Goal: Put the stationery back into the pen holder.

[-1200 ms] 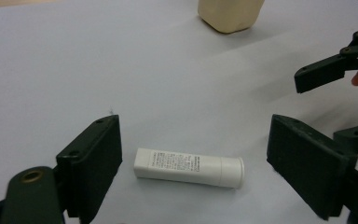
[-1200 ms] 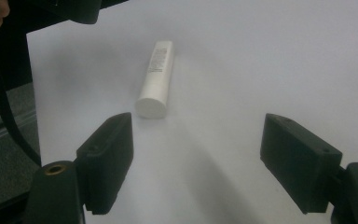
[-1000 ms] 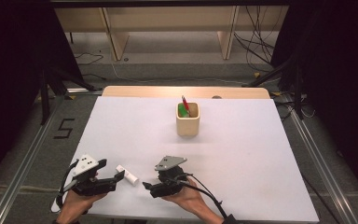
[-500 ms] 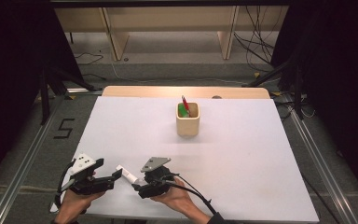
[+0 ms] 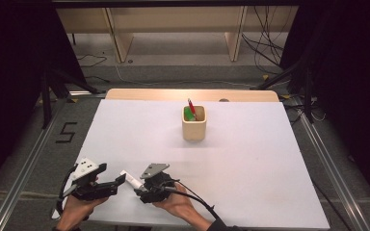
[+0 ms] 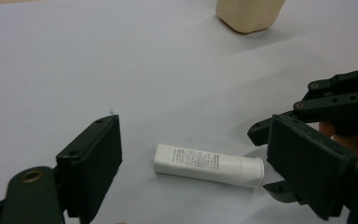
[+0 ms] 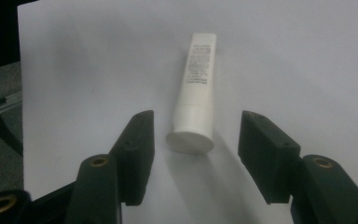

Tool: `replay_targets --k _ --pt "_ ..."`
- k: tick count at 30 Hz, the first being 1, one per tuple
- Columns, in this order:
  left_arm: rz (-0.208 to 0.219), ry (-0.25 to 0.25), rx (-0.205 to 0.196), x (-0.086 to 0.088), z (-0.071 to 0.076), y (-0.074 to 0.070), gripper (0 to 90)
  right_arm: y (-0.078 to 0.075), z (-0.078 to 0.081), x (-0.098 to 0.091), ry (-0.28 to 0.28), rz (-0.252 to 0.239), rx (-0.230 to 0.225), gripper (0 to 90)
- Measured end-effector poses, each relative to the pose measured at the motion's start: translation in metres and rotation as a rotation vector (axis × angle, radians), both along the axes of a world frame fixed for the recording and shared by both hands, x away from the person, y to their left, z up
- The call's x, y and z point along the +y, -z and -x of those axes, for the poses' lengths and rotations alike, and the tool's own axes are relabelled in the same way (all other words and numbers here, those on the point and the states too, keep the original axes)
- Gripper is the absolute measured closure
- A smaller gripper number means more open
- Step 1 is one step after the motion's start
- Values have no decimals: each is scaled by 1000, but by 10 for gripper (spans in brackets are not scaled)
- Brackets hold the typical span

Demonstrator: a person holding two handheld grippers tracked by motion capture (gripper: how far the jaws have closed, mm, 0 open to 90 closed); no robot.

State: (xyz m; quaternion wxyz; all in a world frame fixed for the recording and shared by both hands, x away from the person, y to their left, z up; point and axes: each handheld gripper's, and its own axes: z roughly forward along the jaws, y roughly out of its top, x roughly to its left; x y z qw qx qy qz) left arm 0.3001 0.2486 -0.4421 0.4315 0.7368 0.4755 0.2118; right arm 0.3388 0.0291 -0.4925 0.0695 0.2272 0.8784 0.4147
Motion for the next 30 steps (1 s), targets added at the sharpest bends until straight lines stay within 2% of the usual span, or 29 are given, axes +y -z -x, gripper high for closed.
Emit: replay_targets --k 9,18,22,30 --pt "-4 1 5 0 0 1 175 4 0 8 6 24 -3 586" --pt "-5 1 5 0 0 1 174 8 0 14 6 39 -2 630" --pt "-7 1 6 0 -1 1 175 8 2 16 0 65 -23 647" --pt "-6 0 5 0 -1 1 175 7 -1 15 18 53 19 654"
